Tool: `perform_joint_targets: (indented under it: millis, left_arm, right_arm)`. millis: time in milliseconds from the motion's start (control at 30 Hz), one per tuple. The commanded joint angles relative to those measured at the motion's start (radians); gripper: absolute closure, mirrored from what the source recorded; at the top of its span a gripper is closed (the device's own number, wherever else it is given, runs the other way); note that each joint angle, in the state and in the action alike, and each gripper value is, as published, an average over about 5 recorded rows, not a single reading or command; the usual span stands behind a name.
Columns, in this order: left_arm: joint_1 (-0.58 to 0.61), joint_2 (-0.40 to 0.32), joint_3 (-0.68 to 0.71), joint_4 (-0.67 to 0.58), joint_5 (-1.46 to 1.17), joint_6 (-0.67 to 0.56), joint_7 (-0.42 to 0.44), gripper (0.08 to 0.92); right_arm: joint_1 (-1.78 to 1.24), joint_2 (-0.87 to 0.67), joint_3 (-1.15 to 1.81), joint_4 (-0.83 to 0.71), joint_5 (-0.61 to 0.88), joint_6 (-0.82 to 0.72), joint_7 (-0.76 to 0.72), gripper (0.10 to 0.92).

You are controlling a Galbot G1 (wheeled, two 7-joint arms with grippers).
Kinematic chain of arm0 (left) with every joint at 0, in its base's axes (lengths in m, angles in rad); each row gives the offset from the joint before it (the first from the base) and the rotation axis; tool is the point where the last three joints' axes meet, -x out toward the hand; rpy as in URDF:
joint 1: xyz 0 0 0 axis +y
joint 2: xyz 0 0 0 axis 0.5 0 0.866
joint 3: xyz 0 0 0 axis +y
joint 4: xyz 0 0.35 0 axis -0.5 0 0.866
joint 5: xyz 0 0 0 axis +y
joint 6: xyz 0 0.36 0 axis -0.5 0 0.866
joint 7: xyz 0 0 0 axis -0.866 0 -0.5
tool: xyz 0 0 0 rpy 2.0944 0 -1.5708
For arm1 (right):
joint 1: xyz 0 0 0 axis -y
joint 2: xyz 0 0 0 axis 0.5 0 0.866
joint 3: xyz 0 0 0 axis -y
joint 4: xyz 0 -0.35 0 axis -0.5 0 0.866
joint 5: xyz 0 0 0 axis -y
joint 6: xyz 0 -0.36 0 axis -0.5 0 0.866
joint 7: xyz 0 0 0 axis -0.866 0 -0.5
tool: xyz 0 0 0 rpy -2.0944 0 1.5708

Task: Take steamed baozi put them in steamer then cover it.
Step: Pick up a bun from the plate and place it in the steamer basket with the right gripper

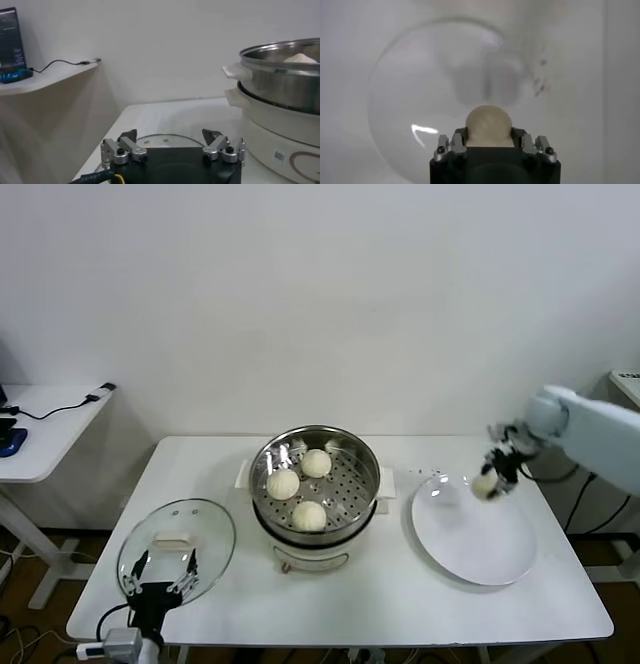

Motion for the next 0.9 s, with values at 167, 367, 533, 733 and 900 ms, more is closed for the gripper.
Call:
perform_joint_targets:
  millis: [167, 367, 533, 733, 900]
  left_arm:
    - [0.0, 0.007, 0.009, -0.03, -0.002, 0.008, 0.005, 0.177]
    - [0.004, 0.011, 0.004, -0.039, -0.01, 0.008, 0.004, 0.177]
    - [0.017, 0.013, 0.001, -0.045, -0.016, 0.005, 0.002, 0.177]
    - [0.019, 0.01, 0.001, -0.045, -0.016, 0.005, 0.002, 0.177]
    - [0.012, 0.008, 0.001, -0.034, -0.016, 0.005, 0.002, 0.177]
  right_arm:
    - [0.611, 0.245, -0.302, 0.401, 0.647, -0.195, 0.085, 0.431]
    - [0.48, 0.332, -0.237, 0.417, 0.674, -0.257, 0.198, 0.431]
    - [0.332, 0.372, -0.227, 0.403, 0.643, -0.295, 0.277, 0.431]
    - [0.203, 0.395, -0.218, 0.323, 0.559, -0.309, 0.318, 0.432]
    - [0.138, 0.394, -0.2, 0.291, 0.527, -0.31, 0.337, 0.433]
